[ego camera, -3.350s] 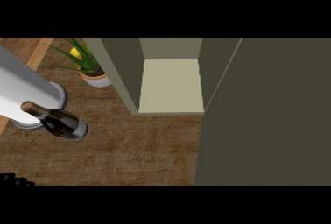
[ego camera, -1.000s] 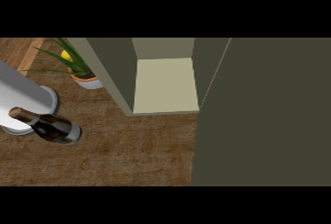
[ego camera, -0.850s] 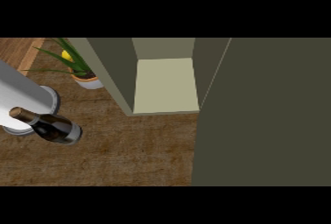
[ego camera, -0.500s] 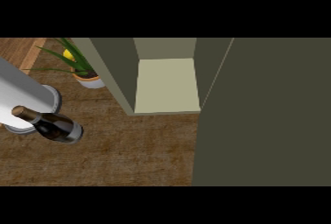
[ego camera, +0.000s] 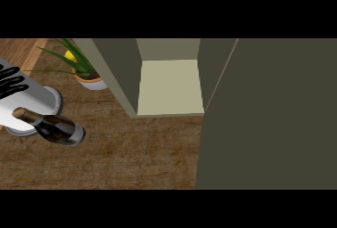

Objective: Pick up the wine, place it into the cabinet and close the cabinet

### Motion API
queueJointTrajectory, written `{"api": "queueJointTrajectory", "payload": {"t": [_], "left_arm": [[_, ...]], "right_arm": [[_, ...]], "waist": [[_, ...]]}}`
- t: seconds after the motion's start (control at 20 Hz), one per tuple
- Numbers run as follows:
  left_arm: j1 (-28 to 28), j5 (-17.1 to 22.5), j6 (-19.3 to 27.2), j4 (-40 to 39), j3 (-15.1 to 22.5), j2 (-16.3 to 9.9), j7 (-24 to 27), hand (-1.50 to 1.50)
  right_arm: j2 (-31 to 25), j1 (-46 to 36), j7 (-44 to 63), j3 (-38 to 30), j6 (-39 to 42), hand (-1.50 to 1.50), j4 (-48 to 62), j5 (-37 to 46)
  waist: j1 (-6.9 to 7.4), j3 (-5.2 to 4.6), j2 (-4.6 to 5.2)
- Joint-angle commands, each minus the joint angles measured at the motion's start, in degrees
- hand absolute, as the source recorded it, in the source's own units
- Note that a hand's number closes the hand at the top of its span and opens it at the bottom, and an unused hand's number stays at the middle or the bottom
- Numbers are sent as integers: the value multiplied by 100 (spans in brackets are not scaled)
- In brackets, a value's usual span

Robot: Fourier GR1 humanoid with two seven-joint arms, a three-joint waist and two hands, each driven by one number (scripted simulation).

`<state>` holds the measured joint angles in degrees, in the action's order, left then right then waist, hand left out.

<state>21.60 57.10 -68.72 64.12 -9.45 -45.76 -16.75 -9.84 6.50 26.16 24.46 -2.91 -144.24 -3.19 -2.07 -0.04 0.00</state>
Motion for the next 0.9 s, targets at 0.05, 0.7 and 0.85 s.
{"api": "queueJointTrajectory", "payload": {"t": [0.05,0.7,0.85], "left_arm": [[337,-750,-846,-602,-293,352,132,-150],[154,-2842,-681,-405,-1074,1506,533,-150],[169,-3256,-935,-479,-1280,1527,774,-150]], "right_arm": [[-157,466,318,216,-26,-150,-1217,54],[-257,283,329,51,-93,-150,-1218,-94],[-210,68,50,-39,-44,-150,-800,-95]], "waist": [[-37,-10,9],[-139,-27,28],[-125,-34,68]]}}
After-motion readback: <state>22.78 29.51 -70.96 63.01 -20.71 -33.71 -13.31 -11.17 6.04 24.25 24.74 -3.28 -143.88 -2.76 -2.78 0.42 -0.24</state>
